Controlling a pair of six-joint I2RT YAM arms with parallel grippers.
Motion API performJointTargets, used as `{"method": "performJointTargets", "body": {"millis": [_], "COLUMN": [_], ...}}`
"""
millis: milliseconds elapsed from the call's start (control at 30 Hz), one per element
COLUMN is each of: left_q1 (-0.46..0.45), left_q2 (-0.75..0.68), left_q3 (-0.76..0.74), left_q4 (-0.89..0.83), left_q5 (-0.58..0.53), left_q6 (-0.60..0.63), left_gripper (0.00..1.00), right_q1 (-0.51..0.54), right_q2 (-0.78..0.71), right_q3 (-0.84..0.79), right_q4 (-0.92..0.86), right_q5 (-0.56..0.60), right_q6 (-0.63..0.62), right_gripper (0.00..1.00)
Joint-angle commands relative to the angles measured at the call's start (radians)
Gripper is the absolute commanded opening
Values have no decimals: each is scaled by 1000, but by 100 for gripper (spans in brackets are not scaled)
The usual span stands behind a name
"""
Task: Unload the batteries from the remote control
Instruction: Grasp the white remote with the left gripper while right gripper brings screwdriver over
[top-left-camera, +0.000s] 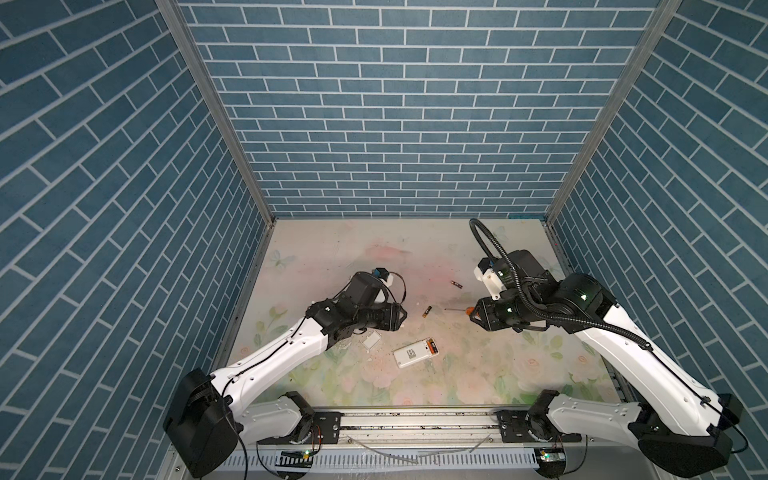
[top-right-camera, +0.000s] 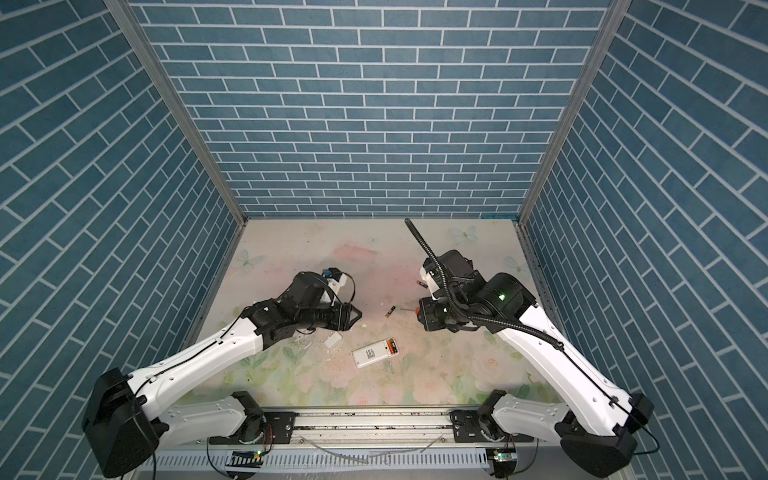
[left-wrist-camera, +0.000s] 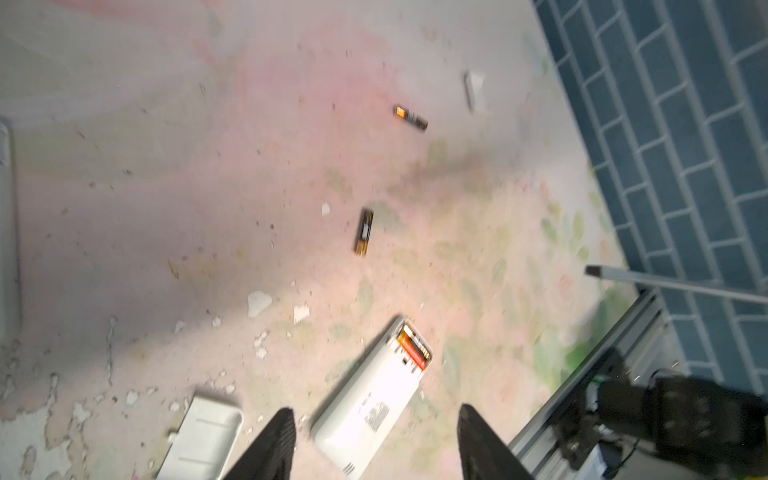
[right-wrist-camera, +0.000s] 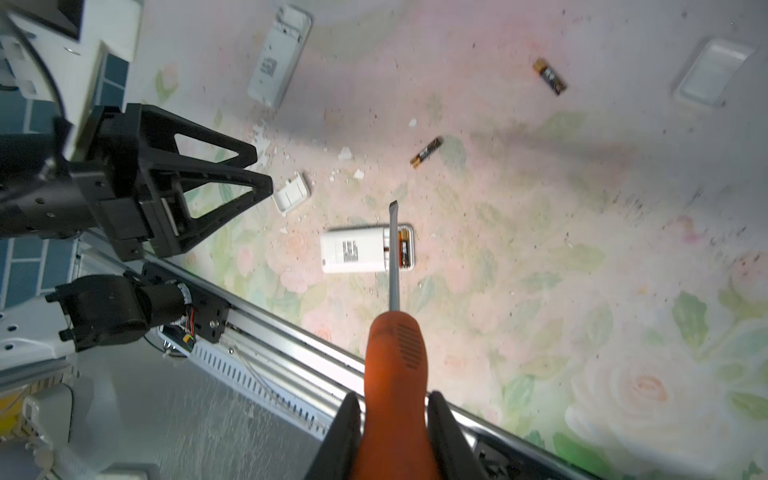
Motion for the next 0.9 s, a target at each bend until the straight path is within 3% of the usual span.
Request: {"method": "performJointTargets", "body": {"millis": [0,333,567,867], "left_q1": [-94,-312,-319,-317], "left_q2": [33,198,295,407], "left_q3": [-8,27,23,32], "left_q4": [-118,-148,-79,-12], "left_q5": [-100,-247,-274,-230], "left_q6": [149,319,358,398], "left_gripper": [64,72,81,80], "right_q1": [40,54,54,54], "right_q2": [26,4,-29,-10], "right_q3": [58,55,-3,-56], "right_q4": [-161,-193,-140,-88], "right_q5": [-16,-56,-70,-74], "right_q6": [94,198,213,212], "right_gripper": [0,0,0,0]}}
